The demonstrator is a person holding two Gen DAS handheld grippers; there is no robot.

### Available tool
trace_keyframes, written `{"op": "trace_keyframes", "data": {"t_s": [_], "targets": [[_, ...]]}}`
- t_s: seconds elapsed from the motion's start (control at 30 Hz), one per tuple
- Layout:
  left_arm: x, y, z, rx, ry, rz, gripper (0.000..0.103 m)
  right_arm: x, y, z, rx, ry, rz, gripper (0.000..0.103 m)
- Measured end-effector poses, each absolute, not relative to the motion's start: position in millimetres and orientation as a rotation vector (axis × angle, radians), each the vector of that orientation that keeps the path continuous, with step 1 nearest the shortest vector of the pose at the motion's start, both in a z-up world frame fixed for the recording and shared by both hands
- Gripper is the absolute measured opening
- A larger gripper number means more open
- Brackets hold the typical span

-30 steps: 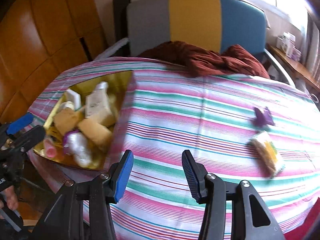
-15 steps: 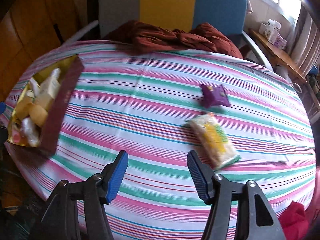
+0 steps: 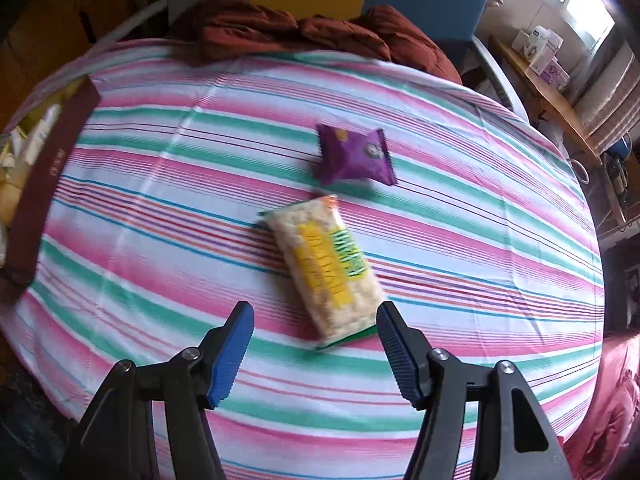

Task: Organize objects
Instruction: 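Move both tools back toward the two remaining snack packets, then grasp the WEIDAN snack packet with the right tool, then grasp the purple snack packet with the left tool while the right tool holds the WEIDAN packet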

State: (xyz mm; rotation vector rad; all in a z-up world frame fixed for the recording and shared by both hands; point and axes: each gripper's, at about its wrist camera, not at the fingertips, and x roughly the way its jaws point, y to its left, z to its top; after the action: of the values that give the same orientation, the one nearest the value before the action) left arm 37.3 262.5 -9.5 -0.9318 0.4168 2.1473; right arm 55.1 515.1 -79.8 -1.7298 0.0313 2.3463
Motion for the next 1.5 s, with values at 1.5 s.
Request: {"op": "trace_keyframes", "data": {"t_s": [1.5], "targets": [[-33,555,-79,-0.845,0.911,1.809,0.079,91,617,-104,-1.557,0.582,2.126,0.052]]}}
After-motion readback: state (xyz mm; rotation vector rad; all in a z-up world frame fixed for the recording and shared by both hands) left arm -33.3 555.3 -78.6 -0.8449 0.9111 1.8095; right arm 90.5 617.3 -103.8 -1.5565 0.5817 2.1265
